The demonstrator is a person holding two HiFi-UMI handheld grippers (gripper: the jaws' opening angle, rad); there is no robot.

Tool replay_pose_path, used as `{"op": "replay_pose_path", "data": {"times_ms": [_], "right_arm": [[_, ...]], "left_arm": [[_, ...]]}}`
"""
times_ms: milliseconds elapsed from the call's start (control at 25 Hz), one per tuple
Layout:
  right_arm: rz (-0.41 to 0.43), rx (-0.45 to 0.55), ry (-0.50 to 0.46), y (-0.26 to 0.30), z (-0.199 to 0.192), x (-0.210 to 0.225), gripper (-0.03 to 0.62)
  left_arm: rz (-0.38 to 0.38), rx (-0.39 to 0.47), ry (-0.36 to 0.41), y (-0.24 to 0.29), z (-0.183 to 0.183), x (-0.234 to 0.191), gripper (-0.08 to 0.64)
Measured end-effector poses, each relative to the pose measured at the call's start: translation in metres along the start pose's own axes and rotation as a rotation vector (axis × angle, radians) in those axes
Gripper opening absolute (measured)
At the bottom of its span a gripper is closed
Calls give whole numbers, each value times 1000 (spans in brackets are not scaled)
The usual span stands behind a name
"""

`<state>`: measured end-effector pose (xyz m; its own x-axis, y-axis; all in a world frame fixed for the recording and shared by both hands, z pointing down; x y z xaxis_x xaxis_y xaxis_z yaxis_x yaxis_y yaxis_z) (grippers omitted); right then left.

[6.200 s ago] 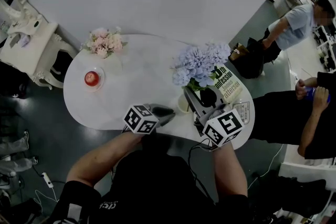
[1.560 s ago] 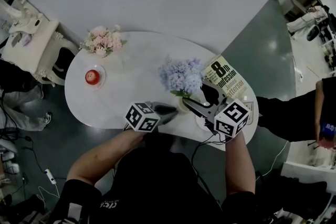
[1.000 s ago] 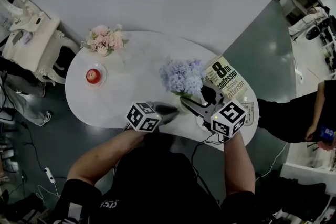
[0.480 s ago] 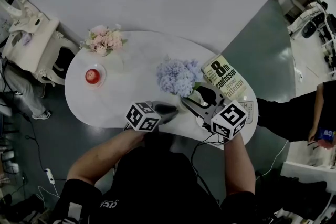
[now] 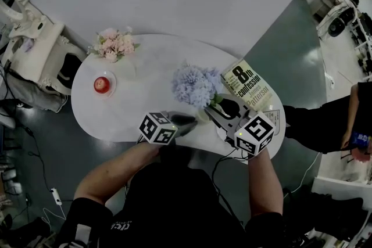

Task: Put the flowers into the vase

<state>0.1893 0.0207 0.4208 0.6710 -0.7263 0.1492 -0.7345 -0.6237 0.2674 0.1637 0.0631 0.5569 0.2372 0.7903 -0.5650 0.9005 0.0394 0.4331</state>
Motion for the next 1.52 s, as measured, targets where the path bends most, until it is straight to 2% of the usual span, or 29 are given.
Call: {"op": "replay_pose_path", "data": {"times_ms": [440,1080,1520], "right_arm": [[-8,10,9,-6,3,-9,103],[-107,79,50,-30,14,-6,103],[-145,60,67,-40,-1,-8,103]], "left_arm": [[5,16,-20,-1,0,-2,57],[6,19,-32,0,-2,-2,57],[6,22,-38,-1,-4,-1,57]]}}
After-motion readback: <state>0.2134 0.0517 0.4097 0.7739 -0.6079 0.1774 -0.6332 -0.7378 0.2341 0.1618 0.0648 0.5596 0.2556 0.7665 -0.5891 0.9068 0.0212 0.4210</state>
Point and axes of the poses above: the fingertips, and each gripper's own axes: y forward along the fingers, x to its right, z out of its top, the point moved 1 cm from there along -y, backward along the fingers, and after that the axes turned 1 degree about x, right-handed, at the moved point
